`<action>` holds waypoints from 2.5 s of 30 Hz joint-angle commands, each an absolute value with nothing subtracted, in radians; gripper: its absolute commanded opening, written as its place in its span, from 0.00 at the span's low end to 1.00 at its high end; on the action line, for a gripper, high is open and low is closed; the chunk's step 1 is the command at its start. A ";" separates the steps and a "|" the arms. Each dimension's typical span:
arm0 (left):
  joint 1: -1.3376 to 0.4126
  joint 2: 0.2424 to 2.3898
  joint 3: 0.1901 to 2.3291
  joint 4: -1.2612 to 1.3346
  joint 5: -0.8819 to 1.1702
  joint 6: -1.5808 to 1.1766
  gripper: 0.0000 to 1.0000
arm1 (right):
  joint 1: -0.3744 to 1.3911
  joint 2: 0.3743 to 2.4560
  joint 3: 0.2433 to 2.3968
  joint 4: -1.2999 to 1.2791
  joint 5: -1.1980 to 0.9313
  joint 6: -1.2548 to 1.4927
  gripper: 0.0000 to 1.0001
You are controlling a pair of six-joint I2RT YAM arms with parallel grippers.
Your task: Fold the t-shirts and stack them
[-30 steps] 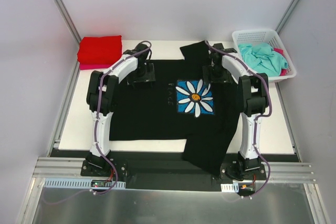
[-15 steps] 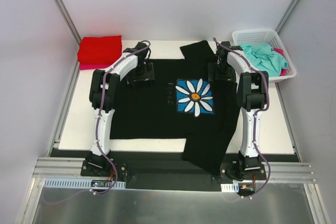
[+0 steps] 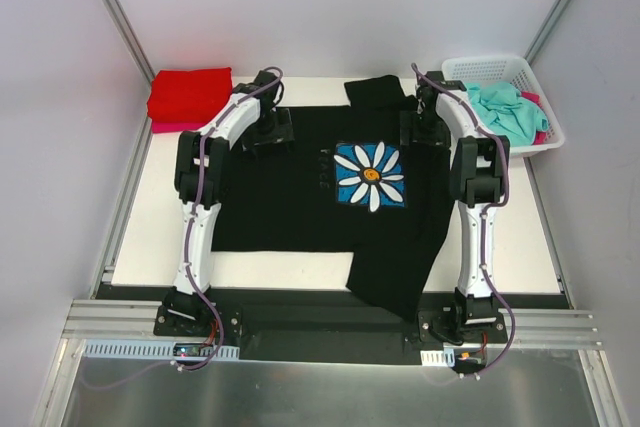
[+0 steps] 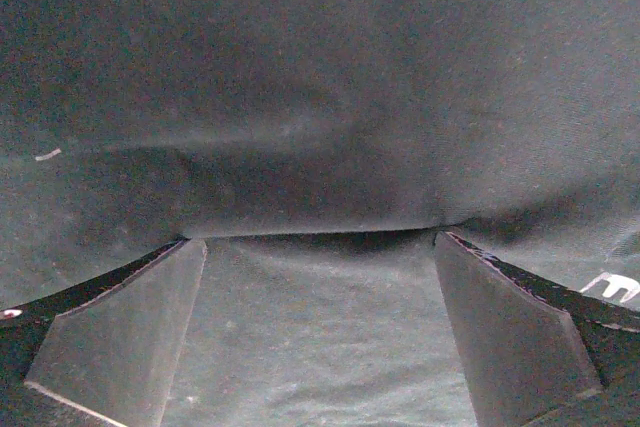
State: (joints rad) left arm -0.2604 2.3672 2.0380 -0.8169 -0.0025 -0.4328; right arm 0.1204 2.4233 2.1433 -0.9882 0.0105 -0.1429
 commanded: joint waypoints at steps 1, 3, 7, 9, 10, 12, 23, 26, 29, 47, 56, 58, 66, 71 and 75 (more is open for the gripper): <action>-0.249 2.427 2.112 -0.793 0.040 -0.431 0.99 | 0.087 2.479 2.275 -1.023 0.017 -0.161 0.97; -0.245 2.436 2.137 -0.793 0.041 -0.436 0.99 | 0.074 2.488 2.293 -1.029 0.014 -0.167 1.00; -0.242 2.456 2.169 -0.793 0.044 -0.446 0.99 | 0.049 2.490 2.290 -1.005 0.009 -0.170 0.96; -0.241 2.465 2.192 -0.792 0.048 -0.446 0.99 | 0.041 2.496 2.293 -0.988 -0.035 -0.169 0.96; -0.241 2.470 2.200 -0.790 0.048 -0.448 0.99 | 0.038 2.497 2.296 -0.983 -0.040 -0.169 0.96; -0.238 2.473 2.209 -0.790 0.043 -0.451 0.99 | 0.040 2.494 2.299 -0.970 -0.048 -0.170 0.96; -0.250 2.295 2.099 -0.762 0.006 -0.451 0.99 | 0.057 2.291 2.238 -0.973 -0.041 -0.170 0.96; -0.270 2.174 2.019 -0.755 -0.054 -0.442 0.99 | 0.084 2.169 2.188 -0.995 -0.026 -0.167 0.96; -0.284 2.053 1.925 -0.756 -0.046 -0.445 0.99 | 0.123 2.039 2.093 -1.011 -0.006 -0.161 0.96; -0.446 1.390 1.001 -0.644 -0.041 -0.633 0.99 | 0.404 1.373 1.089 -0.841 0.035 0.096 0.96; -0.603 1.212 0.783 -0.585 -0.112 -0.758 0.99 | 0.934 1.293 1.008 -0.965 0.371 0.316 0.97; -0.624 1.174 0.750 -0.562 -0.147 -0.785 0.99 | 1.077 1.305 1.018 -1.027 0.437 0.395 0.99; -0.627 1.029 0.635 -0.526 -0.135 -0.808 0.99 | 1.436 1.439 0.977 -1.273 0.652 0.747 0.94; -0.629 1.057 0.643 -0.523 -0.124 -0.811 0.99 | 1.574 1.515 0.920 -1.296 0.650 0.952 0.91; -0.638 1.065 0.658 -0.523 -0.118 -0.805 0.99 | 1.632 1.542 0.855 -1.256 0.612 1.054 0.90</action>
State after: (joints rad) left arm -0.6231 1.0561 0.6411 -0.5331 -0.1154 -0.7971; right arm 1.5929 1.5299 0.8982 -1.2057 0.5953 0.8635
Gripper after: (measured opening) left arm 0.992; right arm 0.906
